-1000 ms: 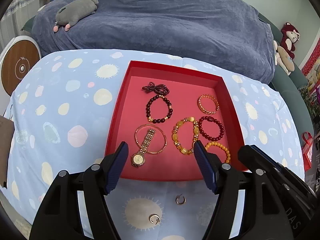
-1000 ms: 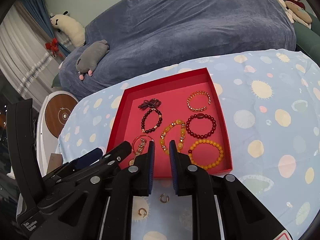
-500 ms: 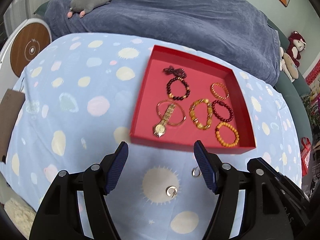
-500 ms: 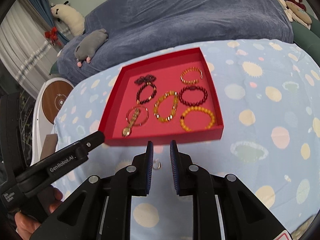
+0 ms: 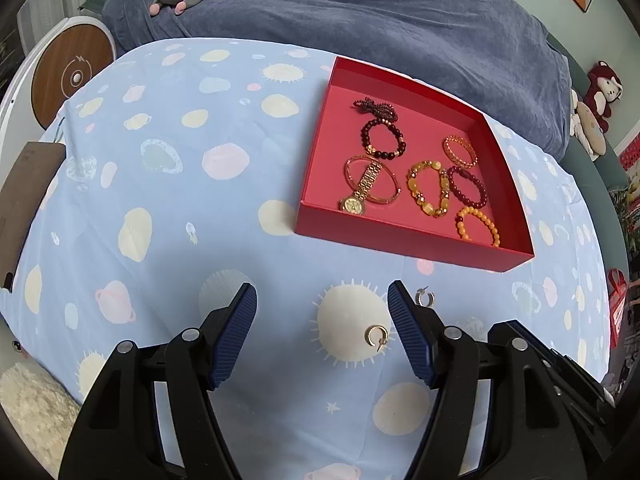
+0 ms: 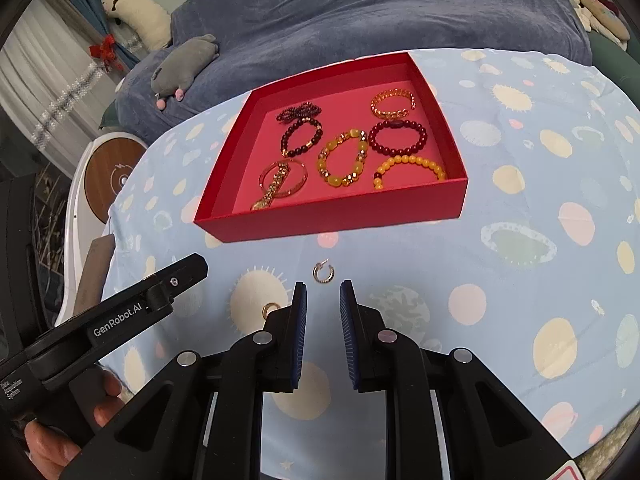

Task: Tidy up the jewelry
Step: 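Withdraw both tools toward the two gold hoop earrings, then grasp one gold hoop earring with right tool while left tool grasps the other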

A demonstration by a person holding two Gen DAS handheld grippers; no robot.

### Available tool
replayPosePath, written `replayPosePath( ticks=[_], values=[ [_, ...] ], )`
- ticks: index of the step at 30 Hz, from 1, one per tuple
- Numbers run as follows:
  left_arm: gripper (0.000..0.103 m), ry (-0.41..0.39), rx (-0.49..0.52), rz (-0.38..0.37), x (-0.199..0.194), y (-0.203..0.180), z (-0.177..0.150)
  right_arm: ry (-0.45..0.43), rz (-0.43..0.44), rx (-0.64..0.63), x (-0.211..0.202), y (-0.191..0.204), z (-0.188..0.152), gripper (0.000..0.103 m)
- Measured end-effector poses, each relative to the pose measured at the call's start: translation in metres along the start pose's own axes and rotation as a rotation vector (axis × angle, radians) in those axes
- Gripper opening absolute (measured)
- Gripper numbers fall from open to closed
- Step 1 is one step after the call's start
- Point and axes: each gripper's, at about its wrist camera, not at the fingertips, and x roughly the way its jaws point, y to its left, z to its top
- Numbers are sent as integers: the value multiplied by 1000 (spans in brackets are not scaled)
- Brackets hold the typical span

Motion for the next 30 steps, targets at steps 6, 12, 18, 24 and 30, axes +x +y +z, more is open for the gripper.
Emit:
replayPosePath(
  ticks=[6, 12, 18, 24, 30],
  values=[
    [65, 10, 10, 4, 0, -1, -8, 18, -5, -2, 5, 2, -5, 18],
    [65, 27, 10, 9, 5, 2, -15, 21, -22, -5, 11, 2, -4, 31],
    [68, 50, -2, 26, 11, 13, -27, 41, -48, -38, 29, 5, -1, 33],
    [68, 76, -22, 33, 18, 26, -38, 66, -68, -69, 54, 12, 7, 33],
    [68, 95, -36, 38, 22, 36, -43, 92, -102, -121, 77, 21, 9, 31]
  ],
)
